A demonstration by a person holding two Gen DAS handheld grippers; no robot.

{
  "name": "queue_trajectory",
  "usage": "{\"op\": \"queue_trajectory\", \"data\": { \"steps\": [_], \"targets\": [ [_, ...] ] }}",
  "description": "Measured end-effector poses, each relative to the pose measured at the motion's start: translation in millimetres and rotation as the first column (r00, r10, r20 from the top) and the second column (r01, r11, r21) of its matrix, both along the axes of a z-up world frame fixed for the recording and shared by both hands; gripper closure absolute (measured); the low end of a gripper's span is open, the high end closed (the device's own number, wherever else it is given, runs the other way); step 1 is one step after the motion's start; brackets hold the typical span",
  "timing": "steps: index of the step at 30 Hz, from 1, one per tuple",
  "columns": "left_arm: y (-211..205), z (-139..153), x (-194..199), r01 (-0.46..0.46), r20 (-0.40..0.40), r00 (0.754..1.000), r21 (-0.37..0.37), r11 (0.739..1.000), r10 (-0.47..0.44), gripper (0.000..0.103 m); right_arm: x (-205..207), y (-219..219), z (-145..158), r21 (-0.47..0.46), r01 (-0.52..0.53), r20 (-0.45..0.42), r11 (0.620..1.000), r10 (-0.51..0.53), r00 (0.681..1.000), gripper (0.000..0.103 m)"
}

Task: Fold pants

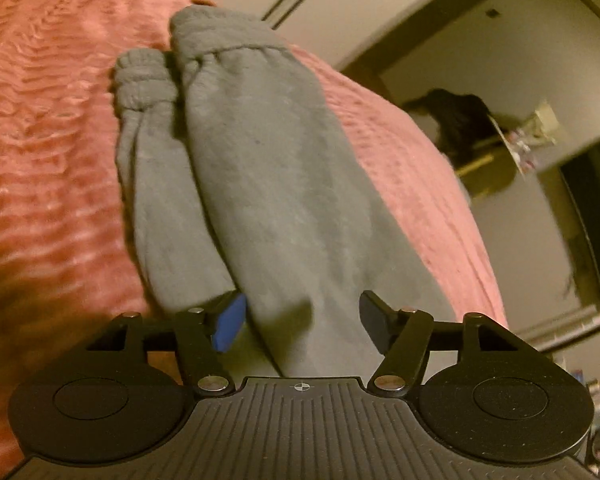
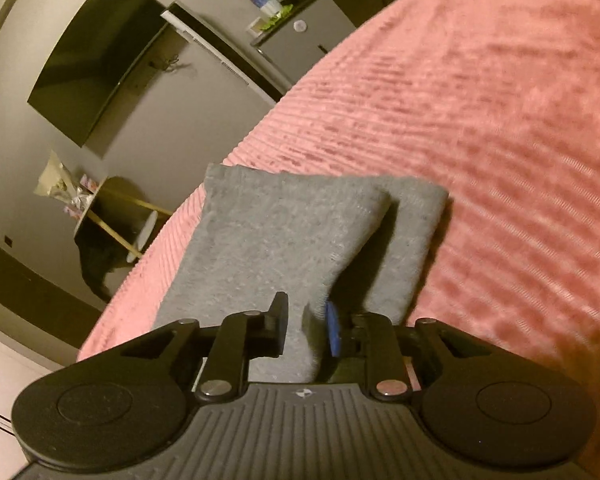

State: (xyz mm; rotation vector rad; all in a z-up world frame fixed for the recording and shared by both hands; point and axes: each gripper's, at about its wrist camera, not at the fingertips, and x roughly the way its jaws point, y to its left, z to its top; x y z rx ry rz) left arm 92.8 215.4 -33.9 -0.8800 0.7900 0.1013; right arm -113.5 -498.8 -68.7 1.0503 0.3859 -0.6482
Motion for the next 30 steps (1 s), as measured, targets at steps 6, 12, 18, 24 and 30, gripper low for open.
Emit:
{"op": "queue_trajectory", "data": {
  "steps": [6,12,18,24,30],
  "targets": [
    [18,-16,24,-0.036,-0.049,0.998,-0.076,0.996,0.032,0.089,13,-6,0,0.02,0.002,0.031,1.0,-0.002,1.0,0.1],
    [8,-2,25,0.011,-0.023,1.0,0.005,1.0,-0.011,0.09,22,-12,2,0.016,0.001,0.009,1.0,-0.001,1.0,0.088],
    [14,13,15,-0.005,0.014,1.0,-0.057,0.998,0.006,0.091,35,-22,11,0.036,-0.012,-0.034,0.999,0.014,0.999,0.099],
    [31,28,-16,0.03,0.141,0.99,-0.132,0.991,-0.011,0.09,6,-13,55,-0.201,-0.044,0.143,0.979,0.074,0.987,0.099],
    [30,-4,-15,0.05,-0.115,0.992,-0.041,0.998,-0.054,0.07,8,-12,7,-0.236,-0.082,-0.196,0.968,0.035,0.98,0.092]
  ]
}}
